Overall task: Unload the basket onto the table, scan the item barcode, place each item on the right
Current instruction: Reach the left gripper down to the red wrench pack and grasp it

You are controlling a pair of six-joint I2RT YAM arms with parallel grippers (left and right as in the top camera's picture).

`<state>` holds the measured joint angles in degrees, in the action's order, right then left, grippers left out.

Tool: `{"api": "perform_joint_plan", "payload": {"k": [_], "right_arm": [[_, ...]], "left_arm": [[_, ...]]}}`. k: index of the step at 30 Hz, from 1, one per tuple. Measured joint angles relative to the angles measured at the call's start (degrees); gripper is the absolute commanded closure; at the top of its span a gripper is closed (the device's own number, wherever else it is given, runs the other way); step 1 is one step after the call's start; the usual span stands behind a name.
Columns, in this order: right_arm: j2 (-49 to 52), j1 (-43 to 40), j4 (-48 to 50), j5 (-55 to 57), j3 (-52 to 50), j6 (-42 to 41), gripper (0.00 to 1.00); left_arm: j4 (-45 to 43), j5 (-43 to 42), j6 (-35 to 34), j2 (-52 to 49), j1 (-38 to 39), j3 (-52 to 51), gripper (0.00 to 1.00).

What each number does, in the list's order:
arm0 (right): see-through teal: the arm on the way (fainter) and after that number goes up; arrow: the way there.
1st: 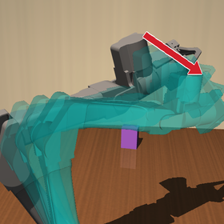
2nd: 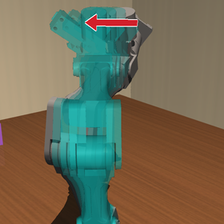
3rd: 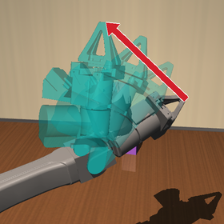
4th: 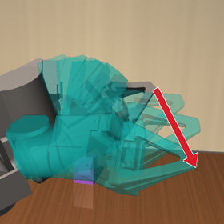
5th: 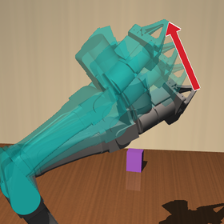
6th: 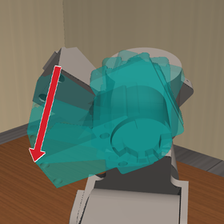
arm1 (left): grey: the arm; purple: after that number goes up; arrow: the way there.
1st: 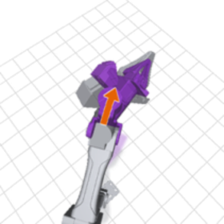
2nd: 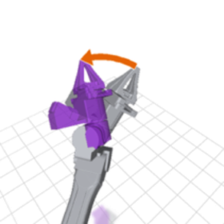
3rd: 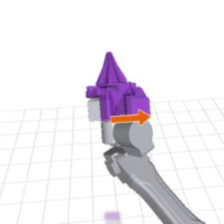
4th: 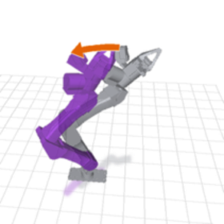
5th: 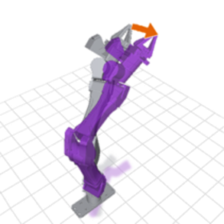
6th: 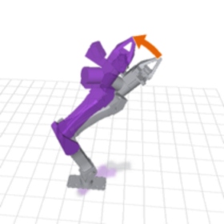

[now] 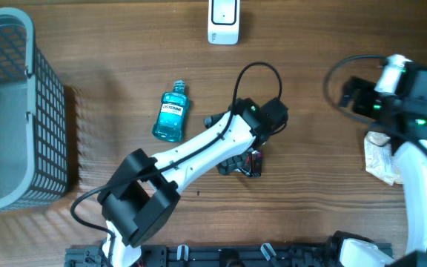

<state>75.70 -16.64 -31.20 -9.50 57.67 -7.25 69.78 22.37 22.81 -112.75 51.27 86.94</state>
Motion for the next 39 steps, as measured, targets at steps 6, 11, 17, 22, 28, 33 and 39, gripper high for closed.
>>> {"api": "perform_joint_plan", "payload": {"k": [6,11,17,22,28,33,39], "right_arm": [[3.56,-5.55,0.0,-7.82,0.0,2.01,0.0],[4.35,-5.53,-0.04,-10.23,0.0,2.86,0.0],[4.35,-5.53,-0.07,-11.08,0.0,3.04,0.0],[4.35,-5.55,-0.04,-11.1,0.0,3.04,0.0],[4.35,-5.55,-0.04,-11.1,0.0,3.04,0.0],[4.35,-5.55,-0.04,-11.1,0.0,3.04,0.0],[4.35,-5.53,-0.04,-11.1,0.0,3.04,0.0]], "left_arm": [[-7.48,-6.93,0.04,-0.11,-0.04,-5.05,0.09],[-11.39,-11.85,1.97,-0.11,-0.07,-6.12,0.1],[-12.92,-15.06,3.98,-0.13,-0.61,-6.12,0.15],[-16.79,-15.87,4.37,-0.13,-2.25,-8.31,0.21],[-21.44,-16.17,4.57,-0.15,-2.84,-13.09,0.45],[-22.51,-16.31,5.09,-0.15,-2.84,-13.66,0.59],[-24.57,-16.06,5.11,-0.15,-2.84,-13.66,0.79]]}}
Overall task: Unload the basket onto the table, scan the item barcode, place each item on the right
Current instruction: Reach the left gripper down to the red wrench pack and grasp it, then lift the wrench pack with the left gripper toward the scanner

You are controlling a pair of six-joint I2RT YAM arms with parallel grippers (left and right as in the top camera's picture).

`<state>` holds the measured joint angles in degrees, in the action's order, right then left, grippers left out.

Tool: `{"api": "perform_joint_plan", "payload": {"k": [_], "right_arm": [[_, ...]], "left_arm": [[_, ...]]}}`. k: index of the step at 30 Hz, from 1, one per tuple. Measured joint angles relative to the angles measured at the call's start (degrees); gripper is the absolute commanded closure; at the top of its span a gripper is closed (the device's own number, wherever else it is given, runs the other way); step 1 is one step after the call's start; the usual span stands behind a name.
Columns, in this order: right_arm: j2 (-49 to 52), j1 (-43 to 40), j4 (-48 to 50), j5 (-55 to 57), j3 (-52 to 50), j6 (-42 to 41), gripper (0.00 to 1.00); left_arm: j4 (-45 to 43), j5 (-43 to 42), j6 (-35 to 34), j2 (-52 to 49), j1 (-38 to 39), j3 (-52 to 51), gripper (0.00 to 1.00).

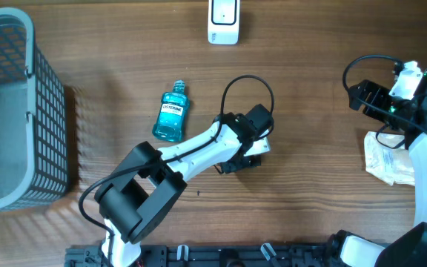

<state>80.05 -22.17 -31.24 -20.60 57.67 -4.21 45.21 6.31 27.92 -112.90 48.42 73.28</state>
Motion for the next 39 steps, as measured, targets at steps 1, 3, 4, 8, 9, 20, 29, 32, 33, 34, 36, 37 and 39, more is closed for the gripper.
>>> {"api": "perform_joint_plan", "payload": {"k": [1,3,4,8,9,20,29,32,33,34,36,37,39], "right_arm": [[0.0,-0.02,0.0,0.0,0.0,0.0,0.0],[0.0,0.0,0.0,0.0,0.0,0.0,0.0],[0.0,0.0,0.0,0.0,0.0,0.0,0.0],[0.0,-0.02,0.0,0.0,0.0,0.0,0.0],[0.0,-0.02,-0.02,0.0,0.0,0.0,0.0],[0.0,0.0,0.0,0.0,0.0,0.0,0.0],[0.0,0.0,0.0,0.0,0.0,0.0,0.0],[0.0,-0.02,-0.02,0.0,0.0,0.0,0.0],[0.0,-0.02,0.0,0.0,0.0,0.0,0.0],[0.0,-0.02,0.0,0.0,0.0,0.0,0.0],[0.0,-0.02,-0.04,0.0,0.0,0.0,0.0],[0.0,-0.02,-0.2,0.0,0.0,0.0,0.0],[0.0,-0.02,-0.55,0.0,0.0,0.0,0.0]], "left_arm": [[-0.42,0.33,0.15,0.0,0.0,0.02,0.82],[-0.85,1.16,0.11,0.04,0.0,0.13,0.84],[-1.03,1.84,0.13,0.13,0.0,0.26,0.84],[-2.38,5.11,0.15,0.44,0.0,0.5,0.9],[-2.56,5.84,0.15,0.44,0.0,0.48,0.9],[-5.55,9.14,-0.31,0.39,0.0,0.44,0.96],[-8.68,9.27,-4.52,0.52,-0.7,0.35,0.96],[-9.75,8.74,-7.67,1.86,-2.97,0.17,0.96],[-9.84,7.48,-8.96,2.8,-4.17,0.17,0.96],[-9.99,5.88,-10.34,4.09,-5.64,0.17,0.96],[-10.19,2.93,-12.46,6.49,-8.22,0.17,0.96],[-10.21,0.44,-14.19,8.04,-10.05,0.17,0.96],[-10.27,-6.49,-17.92,11.02,-13.92,0.33,0.96]]}}
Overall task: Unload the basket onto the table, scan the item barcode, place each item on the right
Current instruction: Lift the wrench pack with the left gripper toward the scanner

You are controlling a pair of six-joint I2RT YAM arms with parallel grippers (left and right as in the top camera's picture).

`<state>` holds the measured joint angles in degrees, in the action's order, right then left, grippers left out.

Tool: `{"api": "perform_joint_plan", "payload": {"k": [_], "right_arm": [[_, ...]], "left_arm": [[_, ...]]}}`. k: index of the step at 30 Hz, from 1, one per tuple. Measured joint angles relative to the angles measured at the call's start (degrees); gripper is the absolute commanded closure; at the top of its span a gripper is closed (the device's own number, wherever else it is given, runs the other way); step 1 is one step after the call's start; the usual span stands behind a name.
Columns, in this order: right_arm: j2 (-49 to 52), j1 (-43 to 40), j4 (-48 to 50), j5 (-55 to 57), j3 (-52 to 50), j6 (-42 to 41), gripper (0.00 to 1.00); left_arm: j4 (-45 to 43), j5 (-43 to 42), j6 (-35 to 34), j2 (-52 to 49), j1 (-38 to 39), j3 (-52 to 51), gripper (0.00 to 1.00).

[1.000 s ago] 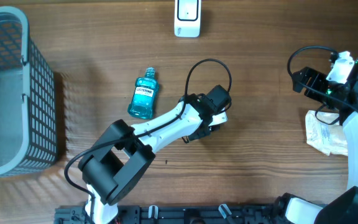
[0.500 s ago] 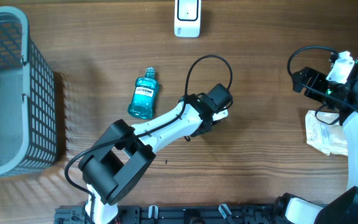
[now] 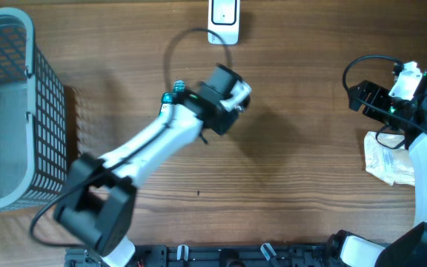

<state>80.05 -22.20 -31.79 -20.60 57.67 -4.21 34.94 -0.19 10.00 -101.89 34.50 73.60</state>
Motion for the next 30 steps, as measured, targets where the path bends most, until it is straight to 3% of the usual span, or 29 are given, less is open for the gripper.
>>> {"api": "perform_joint_plan", "payload": {"k": [3,8,11,14,20,30], "right_arm": [[0.0,0.0,-0.31,-0.02,0.0,0.0,0.0],[0.0,0.0,-1.18,-0.04,0.0,0.02,0.0],[0.0,0.0,-1.73,-0.2,0.0,0.02,0.0],[0.0,0.0,-2.03,-0.22,0.0,0.02,0.0],[0.0,0.0,-4.09,-0.39,0.02,0.02,0.0],[0.0,0.0,-8.04,-0.39,0.02,0.07,0.0]], "left_arm": [[-0.92,-12.48,-4.26,2.89,-5.53,0.33,0.96],[-8.48,-41.13,-12.28,5.29,-17.62,0.57,0.96],[-20.9,-61.59,-18.91,5.31,-25.62,0.66,0.96],[-31.26,-75.06,-25.92,5.49,-31.34,1.09,0.96],[-46.34,-85.15,-32.13,5.68,-34.93,1.11,0.96],[-71.3,-88.98,-37.22,5.79,-32.76,1.25,0.96]]}}
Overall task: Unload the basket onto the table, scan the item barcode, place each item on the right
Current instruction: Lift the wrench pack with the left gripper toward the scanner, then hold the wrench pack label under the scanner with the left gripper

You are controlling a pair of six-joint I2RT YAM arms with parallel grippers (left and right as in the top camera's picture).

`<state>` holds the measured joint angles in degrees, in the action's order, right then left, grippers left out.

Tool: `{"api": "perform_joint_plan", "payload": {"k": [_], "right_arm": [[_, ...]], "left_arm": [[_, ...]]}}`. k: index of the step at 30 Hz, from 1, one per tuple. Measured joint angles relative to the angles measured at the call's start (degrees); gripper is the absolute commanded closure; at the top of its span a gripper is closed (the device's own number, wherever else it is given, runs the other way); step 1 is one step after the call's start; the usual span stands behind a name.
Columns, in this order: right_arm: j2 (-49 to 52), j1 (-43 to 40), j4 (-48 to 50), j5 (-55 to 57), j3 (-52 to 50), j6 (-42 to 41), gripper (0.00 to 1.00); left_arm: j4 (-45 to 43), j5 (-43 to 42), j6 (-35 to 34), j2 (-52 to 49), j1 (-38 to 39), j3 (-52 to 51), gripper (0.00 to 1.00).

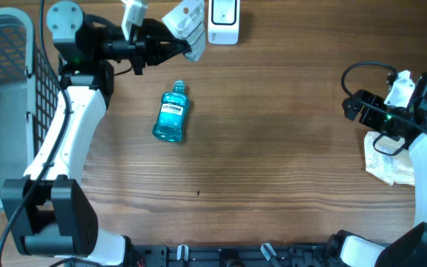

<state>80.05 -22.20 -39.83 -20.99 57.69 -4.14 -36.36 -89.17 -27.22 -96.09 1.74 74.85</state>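
Note:
My left gripper (175, 38) is raised at the back of the table, shut on a pale, crinkled packet (187, 22) with an orange patch. The packet hangs just left of the white scanner (223, 18) at the back edge, its lower part close to the scanner's side. Whether a barcode faces the scanner cannot be told. My right gripper (356, 106) hovers at the far right, away from the scanner; its fingers are too dark to read.
A blue mouthwash bottle (171, 115) lies on the wooden table below the left gripper. A grey mesh basket (21, 44) fills the left edge. A crumpled white packet (384, 159) lies beside the right arm.
My left arm has swung up and to the left, and the packet has gone from over the table's middle back to beside the scanner. The right gripper shifted slightly downward.
My left gripper was down on a dark item at the table's centre. It was still there a moment later. Then it held the item aloft near the bottle's cap. Now the item is beside the scanner. The right arm has stayed at the far right throughout.

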Motion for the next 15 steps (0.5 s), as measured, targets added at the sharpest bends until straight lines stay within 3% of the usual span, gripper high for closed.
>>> {"api": "perform_joint_plan", "payload": {"k": [15], "right_arm": [[0.0,0.0,-0.63,0.55,0.0,0.37,0.0]], "left_arm": [[-0.74,-0.09,-5.07,0.11,0.46,0.0,0.96]]}}
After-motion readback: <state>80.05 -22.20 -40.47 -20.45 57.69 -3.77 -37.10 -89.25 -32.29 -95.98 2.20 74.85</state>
